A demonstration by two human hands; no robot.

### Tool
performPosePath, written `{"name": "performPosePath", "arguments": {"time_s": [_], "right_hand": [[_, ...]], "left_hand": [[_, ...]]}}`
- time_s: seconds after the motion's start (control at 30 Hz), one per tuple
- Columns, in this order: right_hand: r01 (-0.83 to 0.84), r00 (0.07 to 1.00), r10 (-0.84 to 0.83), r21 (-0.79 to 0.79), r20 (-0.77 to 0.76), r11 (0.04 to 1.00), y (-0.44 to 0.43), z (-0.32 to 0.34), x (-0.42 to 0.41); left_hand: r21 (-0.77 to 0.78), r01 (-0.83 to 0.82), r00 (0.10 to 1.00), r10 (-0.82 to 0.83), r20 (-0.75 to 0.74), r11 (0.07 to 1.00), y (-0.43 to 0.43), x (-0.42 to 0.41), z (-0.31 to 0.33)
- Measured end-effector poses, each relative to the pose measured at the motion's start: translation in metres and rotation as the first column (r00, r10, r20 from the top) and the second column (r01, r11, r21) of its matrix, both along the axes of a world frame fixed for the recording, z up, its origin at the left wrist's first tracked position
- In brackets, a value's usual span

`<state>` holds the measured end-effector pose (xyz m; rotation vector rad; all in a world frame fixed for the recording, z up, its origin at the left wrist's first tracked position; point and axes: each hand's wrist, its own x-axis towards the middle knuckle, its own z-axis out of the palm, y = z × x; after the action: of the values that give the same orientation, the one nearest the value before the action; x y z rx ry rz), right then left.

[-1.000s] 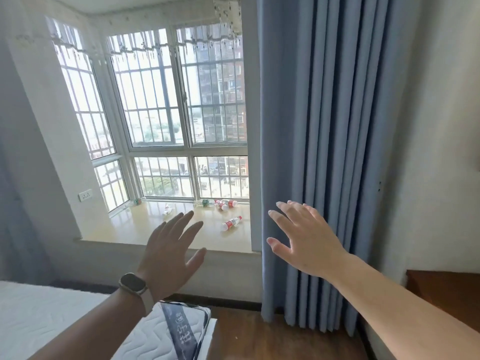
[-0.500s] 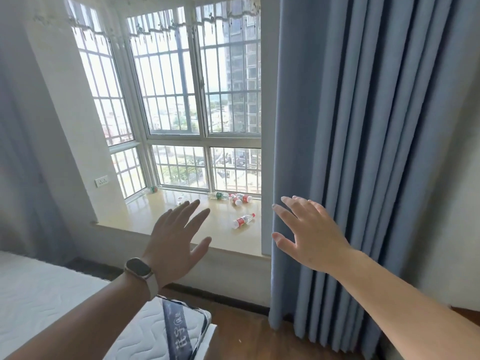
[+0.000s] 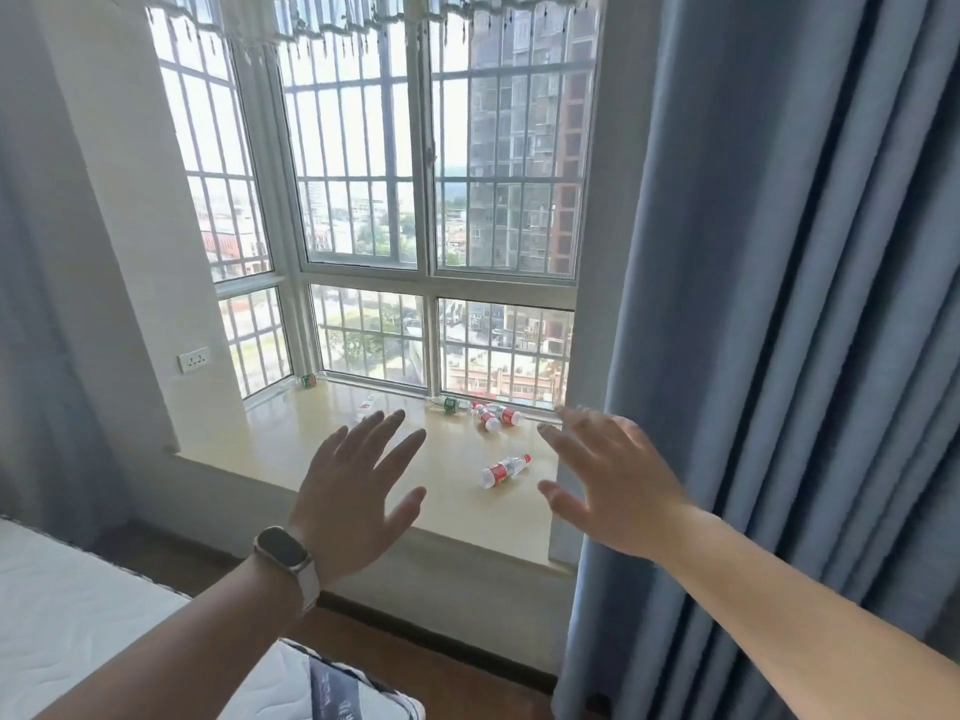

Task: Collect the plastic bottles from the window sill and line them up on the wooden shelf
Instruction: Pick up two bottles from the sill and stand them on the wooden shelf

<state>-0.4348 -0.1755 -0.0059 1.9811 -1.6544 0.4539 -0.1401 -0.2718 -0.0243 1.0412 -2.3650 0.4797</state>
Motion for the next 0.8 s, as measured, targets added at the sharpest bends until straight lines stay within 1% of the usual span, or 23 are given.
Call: {"name": "performPosePath", "arguments": {"time_s": [0.2, 0.33, 0.4, 0.53, 0.8], "right_hand": [[0.035, 0.998, -0.036, -0.013, -0.049, 0.999, -0.085, 0.002, 0.013], [0.015, 0.998, -0.017, -0.029, -0.053, 0.999, -0.13, -0.005, 0.014], [0.013, 0.998, -0.014, -0.015, -0.058, 1.0, -0.152, -0.005, 0.015], [-0.014, 1.0, 0.014, 0.02, 0.0, 1.0, -0.189, -0.01, 0.011], [-0.004, 1.0, 0.003, 0.101, 0.014, 0.995, -0.268, -0.028, -0.032]], "left_hand": [[-0.03, 0.0, 1.0, 0.0, 0.011, 1.0, -0.096, 0.008, -0.008], [0.016, 0.003, 1.0, -0.003, -0.008, 1.0, -0.134, 0.005, -0.02], [0.028, -0.009, 1.0, 0.009, -0.008, 1.0, -0.154, 0.009, -0.022], [0.066, -0.048, 0.999, 0.049, -0.017, 0.997, -0.189, 0.011, -0.028], [0.098, -0.09, 0.996, 0.088, 0.024, 0.991, -0.25, -0.017, -0.04]]}}
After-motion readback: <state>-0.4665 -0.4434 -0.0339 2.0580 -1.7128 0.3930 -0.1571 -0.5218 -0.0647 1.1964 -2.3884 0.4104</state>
